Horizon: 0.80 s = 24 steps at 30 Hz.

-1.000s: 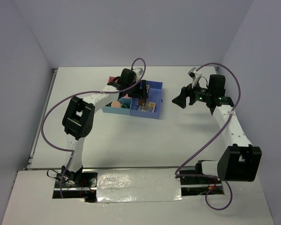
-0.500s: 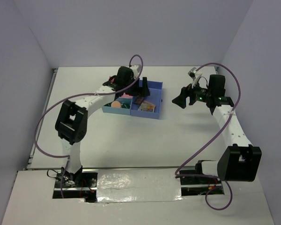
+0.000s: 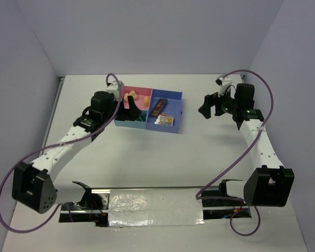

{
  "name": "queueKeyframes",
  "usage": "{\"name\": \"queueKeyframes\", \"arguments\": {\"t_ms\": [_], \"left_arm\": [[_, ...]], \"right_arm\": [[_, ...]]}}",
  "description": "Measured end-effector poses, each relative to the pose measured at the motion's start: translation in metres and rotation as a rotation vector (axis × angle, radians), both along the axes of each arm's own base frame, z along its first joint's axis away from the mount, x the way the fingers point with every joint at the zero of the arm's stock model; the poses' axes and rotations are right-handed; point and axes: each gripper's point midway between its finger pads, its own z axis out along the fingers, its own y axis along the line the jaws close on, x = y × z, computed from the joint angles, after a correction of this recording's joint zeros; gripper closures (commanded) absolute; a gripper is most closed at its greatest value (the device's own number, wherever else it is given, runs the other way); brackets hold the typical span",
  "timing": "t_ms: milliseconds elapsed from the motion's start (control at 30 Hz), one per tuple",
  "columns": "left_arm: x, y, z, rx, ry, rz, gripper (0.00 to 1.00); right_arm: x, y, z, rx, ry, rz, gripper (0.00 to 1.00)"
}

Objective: Organize the makeup

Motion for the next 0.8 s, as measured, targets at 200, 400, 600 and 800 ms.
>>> {"name": "queueKeyframes", "arguments": {"t_ms": [200, 400, 600, 800], "left_arm": [[-0.02, 0.083, -0.012, 0.024, 0.012, 0.2, 0.01], [-0.037, 0.125, 0.009, 0.04, -0.081, 0.298, 0.01], [-0.048, 0.139, -0.014, 0.052, -0.043, 0.33, 0.01], [-0.052, 0.139, -0.027, 0.051, -0.01, 0.32, 0.01]], "right_arm": [[0.0, -0.012, 0.008, 0.009, -0.012, -0.03, 0.0], [-0.002, -0.015, 0.011, 0.038, -0.004, -0.044, 0.01], [0.0, -0.031, 0.01, 0.058, 0.006, -0.153, 0.0], [0.0, -0.051, 0.008, 0.054, -0.002, -0.315, 0.0]]}}
